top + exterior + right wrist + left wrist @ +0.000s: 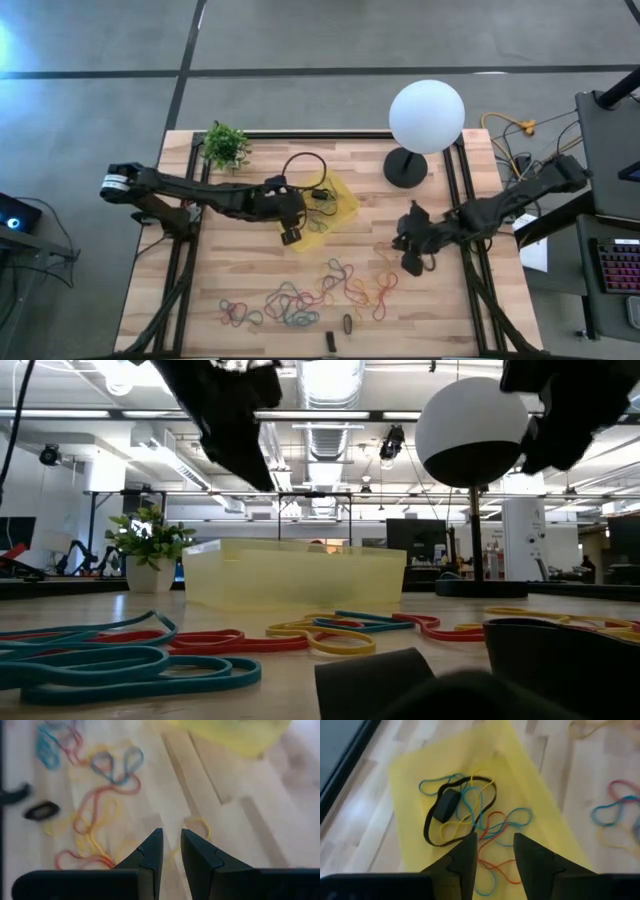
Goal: Pick and place rubber bands into bin
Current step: Put the red rubber band into the yellow bin
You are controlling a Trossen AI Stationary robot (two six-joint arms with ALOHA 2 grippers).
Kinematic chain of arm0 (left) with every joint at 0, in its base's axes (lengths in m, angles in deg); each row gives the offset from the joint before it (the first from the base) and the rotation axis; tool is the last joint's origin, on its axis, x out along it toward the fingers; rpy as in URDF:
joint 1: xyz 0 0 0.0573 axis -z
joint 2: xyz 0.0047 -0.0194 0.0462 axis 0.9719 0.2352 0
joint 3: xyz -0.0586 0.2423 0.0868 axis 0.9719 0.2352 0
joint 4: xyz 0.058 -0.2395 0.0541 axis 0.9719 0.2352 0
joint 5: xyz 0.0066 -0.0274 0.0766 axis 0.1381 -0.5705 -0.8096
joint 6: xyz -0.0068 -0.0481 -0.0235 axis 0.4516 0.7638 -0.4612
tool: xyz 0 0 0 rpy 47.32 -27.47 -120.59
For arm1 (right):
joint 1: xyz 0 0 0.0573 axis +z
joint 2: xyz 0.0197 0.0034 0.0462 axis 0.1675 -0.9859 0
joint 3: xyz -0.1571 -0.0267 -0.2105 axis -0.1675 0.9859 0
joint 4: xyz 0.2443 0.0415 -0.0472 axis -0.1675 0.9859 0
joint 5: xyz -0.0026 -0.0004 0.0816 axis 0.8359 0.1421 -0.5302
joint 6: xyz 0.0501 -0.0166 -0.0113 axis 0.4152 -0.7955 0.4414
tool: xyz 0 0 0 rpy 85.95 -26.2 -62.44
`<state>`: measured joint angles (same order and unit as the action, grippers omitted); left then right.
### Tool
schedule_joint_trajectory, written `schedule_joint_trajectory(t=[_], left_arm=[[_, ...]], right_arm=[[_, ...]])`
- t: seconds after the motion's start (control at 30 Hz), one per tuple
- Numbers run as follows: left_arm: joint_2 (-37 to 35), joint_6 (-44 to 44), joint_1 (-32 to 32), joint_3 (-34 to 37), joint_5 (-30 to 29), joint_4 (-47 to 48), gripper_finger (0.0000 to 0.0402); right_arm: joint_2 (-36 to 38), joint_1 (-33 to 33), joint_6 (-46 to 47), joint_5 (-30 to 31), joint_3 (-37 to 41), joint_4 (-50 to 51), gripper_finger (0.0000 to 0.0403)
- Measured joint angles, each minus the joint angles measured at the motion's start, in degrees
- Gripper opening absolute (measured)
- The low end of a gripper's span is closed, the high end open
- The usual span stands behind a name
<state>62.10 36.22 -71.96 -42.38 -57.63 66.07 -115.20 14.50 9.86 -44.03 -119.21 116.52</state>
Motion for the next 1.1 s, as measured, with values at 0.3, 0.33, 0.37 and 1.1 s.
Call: schedule_joint_trajectory(t=[0.3,0.33,0.37,1.1], left_arm=[[-10.28,0.11,2.90,1.51,-0.66,-0.58,0.0114],[-11.07,0.13,2.90,1.84,-1.20,-0.70,0.0114],[-11.87,0.23,2.90,2.26,-1.95,-0.70,0.0114],[-12.11,5.11,2.90,6.96,-4.57,-4.33,0.0114]], right_arm=[[-10.00,3.61,-7.49,-10.64,0.14,-10.44,0.0085],[-10.98,4.20,-8.29,-11.19,0.15,-11.68,0.0092],[-12.12,4.71,-9.04,-11.75,0.18,-13.15,0.0100],[-30.82,8.50,-16.46,-15.98,-2.99,-20.52,0.0121]])
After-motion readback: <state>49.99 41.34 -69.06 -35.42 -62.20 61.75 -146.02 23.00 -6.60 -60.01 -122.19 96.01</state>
